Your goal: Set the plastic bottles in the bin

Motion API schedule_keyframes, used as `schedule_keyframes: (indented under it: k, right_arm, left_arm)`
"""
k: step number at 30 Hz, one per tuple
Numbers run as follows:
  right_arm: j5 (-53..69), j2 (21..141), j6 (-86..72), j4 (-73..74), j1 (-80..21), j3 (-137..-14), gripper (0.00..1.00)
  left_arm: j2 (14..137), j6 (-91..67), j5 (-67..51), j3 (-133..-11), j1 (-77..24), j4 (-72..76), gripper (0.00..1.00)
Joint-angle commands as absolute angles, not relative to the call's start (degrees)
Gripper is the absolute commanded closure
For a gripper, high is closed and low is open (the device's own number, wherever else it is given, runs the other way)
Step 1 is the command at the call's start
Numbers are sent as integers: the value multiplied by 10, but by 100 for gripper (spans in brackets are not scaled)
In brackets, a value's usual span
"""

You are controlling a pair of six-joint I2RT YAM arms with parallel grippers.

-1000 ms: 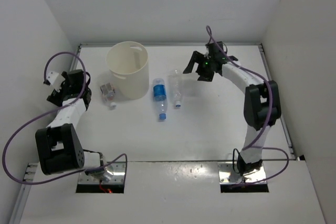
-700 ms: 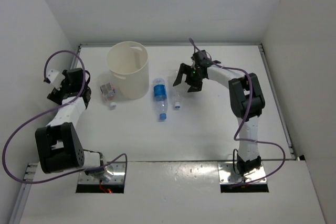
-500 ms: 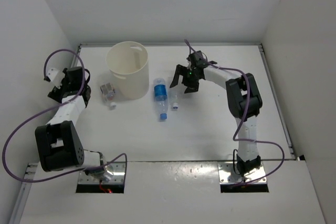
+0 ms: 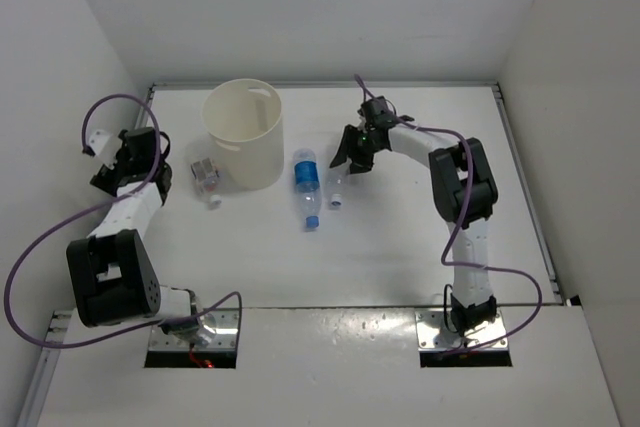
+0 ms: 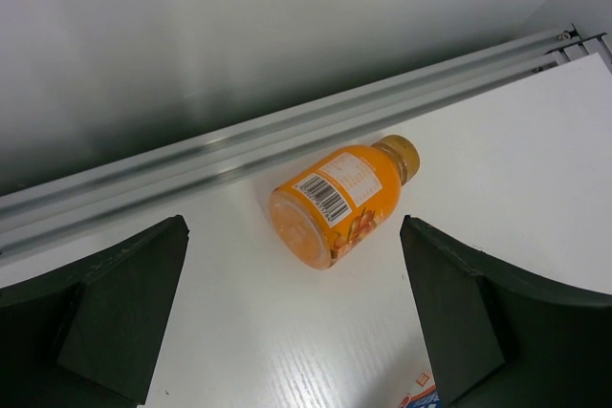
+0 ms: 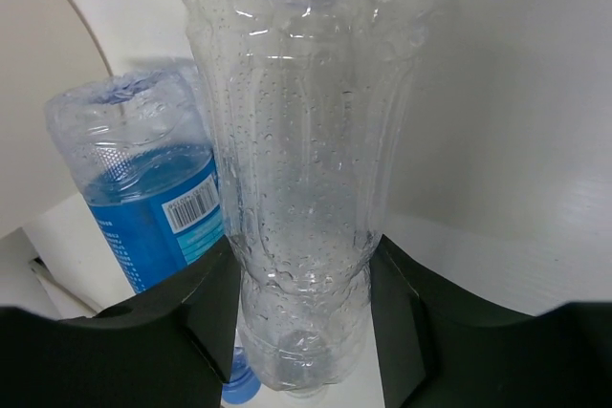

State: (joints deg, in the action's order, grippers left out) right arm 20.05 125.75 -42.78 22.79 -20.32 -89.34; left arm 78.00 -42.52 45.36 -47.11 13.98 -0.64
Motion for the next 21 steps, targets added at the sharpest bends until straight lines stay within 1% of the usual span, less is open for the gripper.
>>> schedule_keyframes:
  k: [1,3,4,7,9,11,14,15,16,17,19,21]
  right_arm:
    - [196,1218,-432,225,-192,-896,68]
    - [182,1199,-432,231,-186,-896,70]
    - [167,1174,-432,238,-180,-903,75]
    - [136,1132,-432,244,-174,-932,81]
    - [106,1093,-432,250,-174,-953,81]
    - [92,1070,-439,250,-169,-994,85]
    - [74,1070,-439,262,-179,-1086,90]
    - [81,1079,-423,262,-190,-1145,92]
    - [90,1099,-423,262,-203,-1173,92]
    - [97,1111,-416,267,-210,-1229,92]
    - [91,1144,-404,276,-234,-1280,92]
    - [77,1163,-385,276,-250,-1328,95]
  left_arm:
    - [778,-427,451,-463,147,14,0]
    - [778,-420,451,-458,147,14,0]
    - [773,-420,451,-453,147,20,0]
    - [773,-393,440,-445,147,33,0]
    - [766,-423,446,-427,147,33,0]
    - [766,-429,446,-412,147,48,0]
    - [766,-439,438,-395,147,77,0]
    - [761,-439,426,-389,147,84,0]
    - [761,-433,426,-389,147,84,0]
    - [761,-421,419,-389,147,91,0]
    - [766,-410,419,-389,147,98,0]
    - [772,-404,419,-396,147,98,0]
